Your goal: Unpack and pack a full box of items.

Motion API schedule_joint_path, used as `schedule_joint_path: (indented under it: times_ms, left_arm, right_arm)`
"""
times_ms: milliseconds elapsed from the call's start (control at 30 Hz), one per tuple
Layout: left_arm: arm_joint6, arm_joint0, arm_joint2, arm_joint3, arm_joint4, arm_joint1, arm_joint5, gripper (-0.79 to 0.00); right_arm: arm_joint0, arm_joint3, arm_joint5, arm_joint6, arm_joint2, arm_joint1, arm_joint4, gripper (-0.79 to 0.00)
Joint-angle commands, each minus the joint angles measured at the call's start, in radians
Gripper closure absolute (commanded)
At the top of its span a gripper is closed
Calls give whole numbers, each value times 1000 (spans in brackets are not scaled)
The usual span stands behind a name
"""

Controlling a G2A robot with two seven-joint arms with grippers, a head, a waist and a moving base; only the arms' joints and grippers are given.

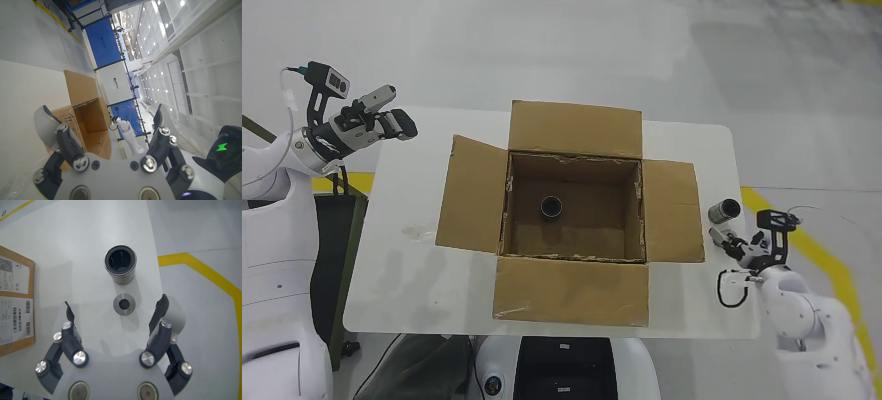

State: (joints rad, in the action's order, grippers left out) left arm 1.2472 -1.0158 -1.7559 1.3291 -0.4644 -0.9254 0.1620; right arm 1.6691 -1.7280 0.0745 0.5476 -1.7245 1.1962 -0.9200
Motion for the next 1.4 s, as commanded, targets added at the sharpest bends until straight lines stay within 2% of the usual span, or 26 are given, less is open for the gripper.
schedule_joint_path:
  times_ms: [0,467,700,833,1000,1033,1167,1367]
  left_arm:
    - [0,0,0,0,0,0,0,-785]
    - [0,0,0,0,0,0,0,-785]
    - [0,0,0,0,0,0,0,-785]
    - [0,0,0,0,0,0,0,-785]
    - [0,0,0,0,0,0,0,-785]
    - [0,0,0,0,0,0,0,-785]
    - [0,0,0,0,0,0,0,-785]
    - [0,0,0,0,0,0,0,-785]
  right_arm:
    - [-8,17,2,-1,2,0,2,-782]
    - [-75,101,2,9,45,-3,-21,-773]
    - [-85,127,-1,4,55,-5,-26,-739]
    - [-86,132,-5,1,59,-5,-28,-693]
    - [-86,130,-15,0,69,-6,-37,-548]
    - [-85,130,-17,1,70,-6,-38,-499]
    - [-83,127,-28,0,74,-6,-47,-480]
    - [-91,128,-49,5,88,-6,-67,-397]
